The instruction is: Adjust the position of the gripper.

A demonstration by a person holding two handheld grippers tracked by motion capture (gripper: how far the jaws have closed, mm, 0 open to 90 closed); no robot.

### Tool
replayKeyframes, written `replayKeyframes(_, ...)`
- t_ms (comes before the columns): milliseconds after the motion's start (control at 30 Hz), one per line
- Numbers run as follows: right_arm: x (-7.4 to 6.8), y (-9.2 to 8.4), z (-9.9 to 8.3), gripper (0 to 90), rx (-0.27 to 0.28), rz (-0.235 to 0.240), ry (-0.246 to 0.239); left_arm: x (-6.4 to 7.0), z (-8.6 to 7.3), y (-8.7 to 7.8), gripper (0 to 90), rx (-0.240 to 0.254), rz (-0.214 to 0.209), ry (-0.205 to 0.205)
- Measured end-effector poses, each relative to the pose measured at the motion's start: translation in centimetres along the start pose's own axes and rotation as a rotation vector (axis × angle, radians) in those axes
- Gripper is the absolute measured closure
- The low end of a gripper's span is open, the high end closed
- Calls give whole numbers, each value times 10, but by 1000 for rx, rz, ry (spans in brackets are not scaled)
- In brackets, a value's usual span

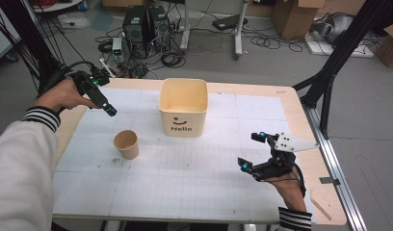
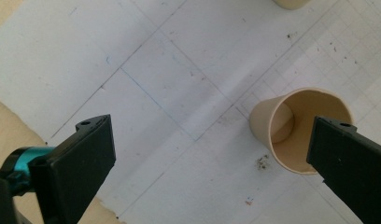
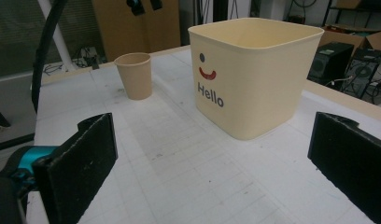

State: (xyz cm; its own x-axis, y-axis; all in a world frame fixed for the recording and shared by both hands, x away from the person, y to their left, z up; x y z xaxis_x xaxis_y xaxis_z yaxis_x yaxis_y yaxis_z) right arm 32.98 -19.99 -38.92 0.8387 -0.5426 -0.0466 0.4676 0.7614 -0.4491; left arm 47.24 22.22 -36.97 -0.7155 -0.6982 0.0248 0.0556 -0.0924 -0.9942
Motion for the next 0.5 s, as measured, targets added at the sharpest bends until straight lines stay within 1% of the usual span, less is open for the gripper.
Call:
replayKeyframes(367, -1, 0, 0, 2, -4, 2, 4, -1, -1, 0, 18, -1, -2, 1)
replayKeyframes(500, 0, 0, 0, 2, -2, 1, -2, -1, -1, -1, 18, -3, -2, 4)
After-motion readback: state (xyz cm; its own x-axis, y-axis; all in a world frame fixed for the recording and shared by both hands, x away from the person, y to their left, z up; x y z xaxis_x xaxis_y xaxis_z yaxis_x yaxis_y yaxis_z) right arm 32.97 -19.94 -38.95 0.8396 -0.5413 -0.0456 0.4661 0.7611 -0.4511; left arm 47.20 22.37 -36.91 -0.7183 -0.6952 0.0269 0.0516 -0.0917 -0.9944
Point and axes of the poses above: each handheld gripper's, and its own axes: y roughly forward along the jaws, z roughly out of its top, x roughly to its right, the point moved 10 cm from there along y, roughly forward along the jaws, and after that the axes turned 12 degrees about -x, right-handed, at the moved point
